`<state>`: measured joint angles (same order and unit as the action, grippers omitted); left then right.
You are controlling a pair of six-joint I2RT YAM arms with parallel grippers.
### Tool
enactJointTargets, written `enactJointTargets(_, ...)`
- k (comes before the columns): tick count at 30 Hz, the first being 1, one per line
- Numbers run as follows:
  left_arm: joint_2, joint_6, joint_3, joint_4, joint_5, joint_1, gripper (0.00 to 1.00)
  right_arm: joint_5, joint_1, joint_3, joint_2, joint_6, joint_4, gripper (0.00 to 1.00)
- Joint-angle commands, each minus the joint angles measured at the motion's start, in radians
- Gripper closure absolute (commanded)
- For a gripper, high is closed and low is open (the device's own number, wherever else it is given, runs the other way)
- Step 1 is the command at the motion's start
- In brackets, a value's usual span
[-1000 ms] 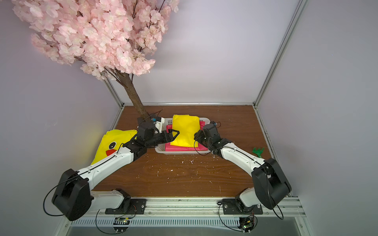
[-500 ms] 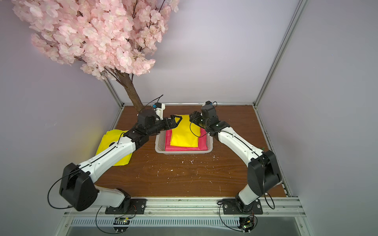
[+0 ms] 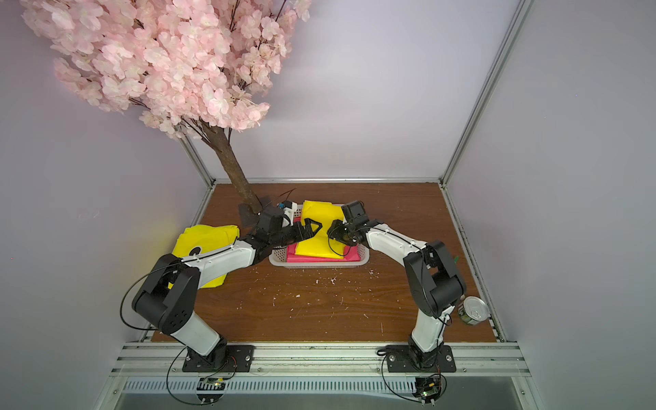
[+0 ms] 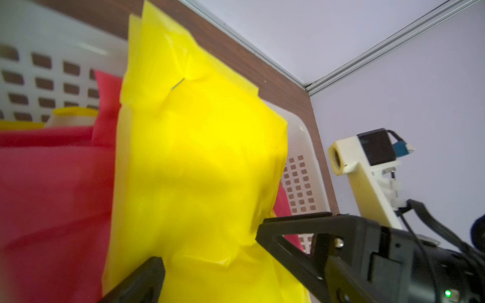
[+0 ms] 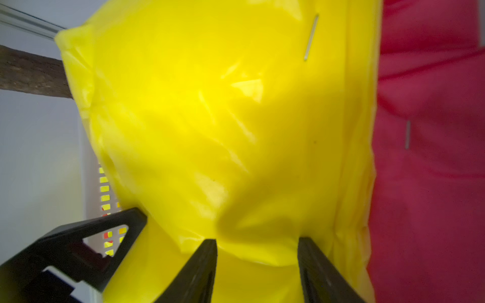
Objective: Put the folded raincoat in the basket
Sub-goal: Place the raincoat in the basket.
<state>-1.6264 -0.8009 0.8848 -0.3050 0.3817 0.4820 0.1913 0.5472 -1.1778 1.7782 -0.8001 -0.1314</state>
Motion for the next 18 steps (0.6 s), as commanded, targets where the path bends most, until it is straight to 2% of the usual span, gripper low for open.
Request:
enactJointTargets(1, 0.024, -0.030, -0.073, -0.074, 0.009, -0.011, 0.00, 0.031, 0.000, 0.035, -0.012, 0.005, 0.020, 0.44)
enactJointTargets(6, 0.039, -0.040, -0.131, -0.103, -0.016, -0.011, 0.00, 0.030, 0.000, 0.032, -0.021, 0.010, 0.016, 0.44)
enactJointTargets(14, 0.093, 0.049, 0.111, 0.085, -0.006, -0.011, 0.00, 0.059, 0.000, -0.099, -0.095, 0.026, -0.032, 0.44)
enactJointTargets(18, 0.134, 0.020, 0.143, 0.086, 0.014, -0.010, 0.00, 0.083, 0.002, -0.114, -0.126, 0.023, -0.035, 0.44)
